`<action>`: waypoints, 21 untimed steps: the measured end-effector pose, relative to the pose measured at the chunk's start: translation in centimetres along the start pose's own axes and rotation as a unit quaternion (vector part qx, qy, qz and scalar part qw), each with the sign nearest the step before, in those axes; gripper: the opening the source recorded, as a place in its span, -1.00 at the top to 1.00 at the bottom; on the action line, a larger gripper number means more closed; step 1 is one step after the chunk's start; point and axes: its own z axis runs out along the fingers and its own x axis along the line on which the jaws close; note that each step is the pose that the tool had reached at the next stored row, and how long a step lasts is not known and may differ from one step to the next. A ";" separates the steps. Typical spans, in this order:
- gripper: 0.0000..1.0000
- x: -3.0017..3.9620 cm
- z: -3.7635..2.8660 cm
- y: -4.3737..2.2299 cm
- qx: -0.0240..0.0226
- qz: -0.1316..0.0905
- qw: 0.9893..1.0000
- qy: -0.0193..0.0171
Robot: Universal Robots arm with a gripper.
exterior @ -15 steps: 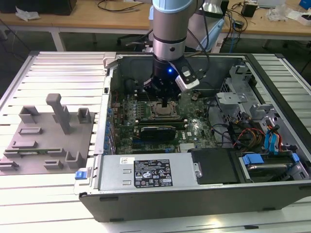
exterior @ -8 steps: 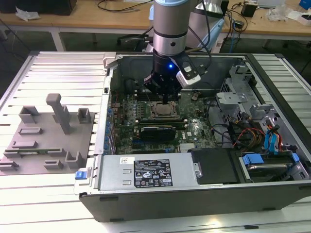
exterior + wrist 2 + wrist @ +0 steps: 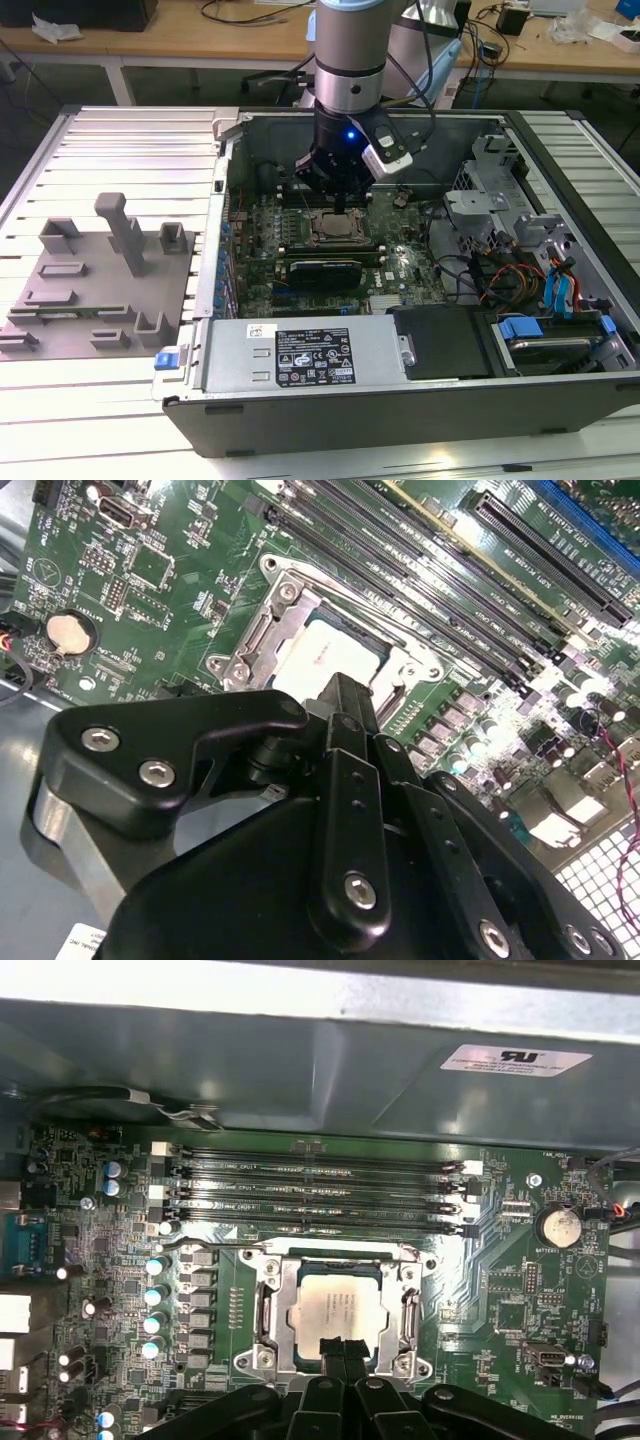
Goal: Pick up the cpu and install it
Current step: 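Install the first cpu locking lever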
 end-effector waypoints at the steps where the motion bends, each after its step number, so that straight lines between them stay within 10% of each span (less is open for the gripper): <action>1: 0.79 0.03 0.00 0.00 0.000 0.000 1.000 0.000; 14: 0.79 0.73 -0.02 0.07 0.000 0.000 1.000 0.000; 16: 0.79 0.73 -0.32 0.06 0.000 0.000 1.000 0.000; 17: 0.79 0.69 -1.49 0.05 0.000 0.000 1.000 0.000; 21: 0.79 0.69 -1.74 0.05 0.000 0.000 1.000 0.000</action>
